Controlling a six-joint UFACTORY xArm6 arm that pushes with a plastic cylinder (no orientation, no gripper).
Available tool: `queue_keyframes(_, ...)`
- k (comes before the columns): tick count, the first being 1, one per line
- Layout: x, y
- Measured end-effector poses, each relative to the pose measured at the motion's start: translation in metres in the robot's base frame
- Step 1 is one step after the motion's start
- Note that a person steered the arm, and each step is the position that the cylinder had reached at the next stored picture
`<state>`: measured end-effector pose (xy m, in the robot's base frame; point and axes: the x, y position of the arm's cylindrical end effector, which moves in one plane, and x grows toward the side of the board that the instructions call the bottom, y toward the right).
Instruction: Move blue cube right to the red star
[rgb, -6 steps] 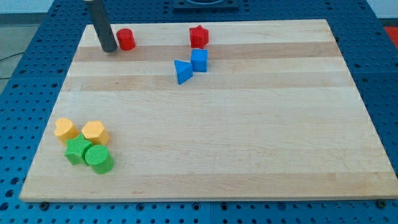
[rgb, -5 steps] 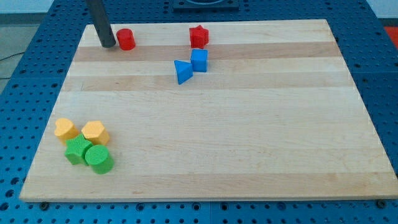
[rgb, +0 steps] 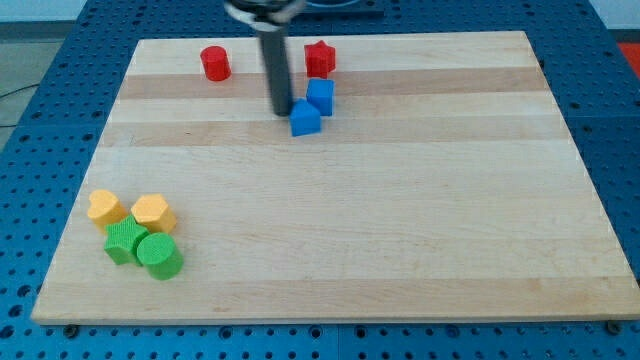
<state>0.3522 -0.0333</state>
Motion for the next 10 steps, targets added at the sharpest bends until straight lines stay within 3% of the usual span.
queue_keyframes(1,0.004,0.069)
queue_keyframes(4,-0.005,0.024)
queue_keyframes(5,-0.005,0.072)
queue_keyframes(8,-0.029,0.059)
queue_keyframes(10,-0.065,0.092)
